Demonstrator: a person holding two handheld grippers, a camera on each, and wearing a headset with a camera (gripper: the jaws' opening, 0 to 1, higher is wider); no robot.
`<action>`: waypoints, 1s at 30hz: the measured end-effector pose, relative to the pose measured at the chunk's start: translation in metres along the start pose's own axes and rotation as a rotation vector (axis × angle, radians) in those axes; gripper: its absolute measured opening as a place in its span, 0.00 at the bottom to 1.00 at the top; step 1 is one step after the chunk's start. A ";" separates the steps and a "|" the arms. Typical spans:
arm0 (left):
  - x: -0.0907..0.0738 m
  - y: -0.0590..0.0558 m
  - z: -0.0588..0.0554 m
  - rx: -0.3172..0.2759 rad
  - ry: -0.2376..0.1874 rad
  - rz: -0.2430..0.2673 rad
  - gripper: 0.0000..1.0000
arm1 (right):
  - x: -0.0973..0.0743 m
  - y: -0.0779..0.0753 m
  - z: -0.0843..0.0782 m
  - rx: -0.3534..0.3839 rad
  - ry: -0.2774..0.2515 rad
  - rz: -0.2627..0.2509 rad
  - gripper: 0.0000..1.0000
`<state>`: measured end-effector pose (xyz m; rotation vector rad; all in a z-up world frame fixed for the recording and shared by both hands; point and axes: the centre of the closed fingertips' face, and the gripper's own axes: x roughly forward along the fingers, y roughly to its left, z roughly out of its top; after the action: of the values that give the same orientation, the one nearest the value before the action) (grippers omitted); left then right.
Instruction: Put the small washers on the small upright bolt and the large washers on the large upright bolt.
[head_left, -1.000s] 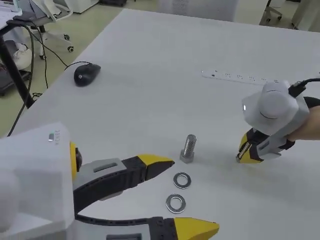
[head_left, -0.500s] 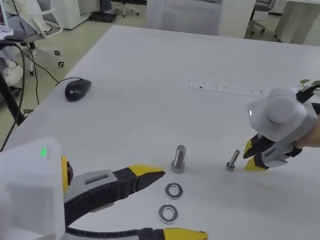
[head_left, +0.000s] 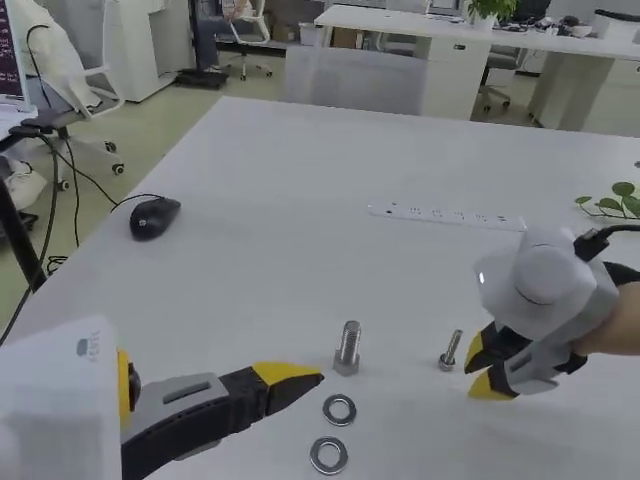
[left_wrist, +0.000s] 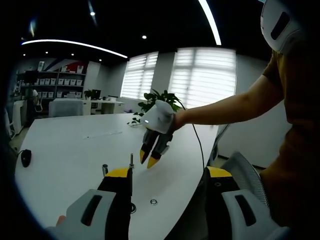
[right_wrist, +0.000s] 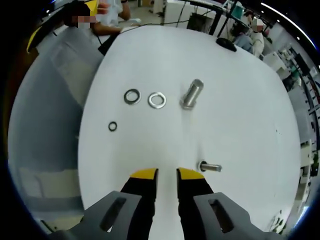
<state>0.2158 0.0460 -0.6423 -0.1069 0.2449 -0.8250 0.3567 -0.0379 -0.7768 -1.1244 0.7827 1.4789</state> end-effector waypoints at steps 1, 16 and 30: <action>-0.002 0.000 0.001 0.001 -0.004 0.004 0.58 | 0.001 0.005 0.002 -0.002 -0.006 0.008 0.16; -0.006 -0.001 -0.003 0.034 0.001 0.014 0.58 | 0.038 0.078 0.037 -0.072 -0.009 0.129 0.16; -0.007 -0.004 -0.003 0.033 0.000 0.022 0.58 | 0.059 0.088 0.046 -0.113 0.028 0.156 0.19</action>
<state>0.2077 0.0484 -0.6434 -0.0729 0.2322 -0.8070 0.2607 0.0061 -0.8246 -1.1928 0.8296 1.6578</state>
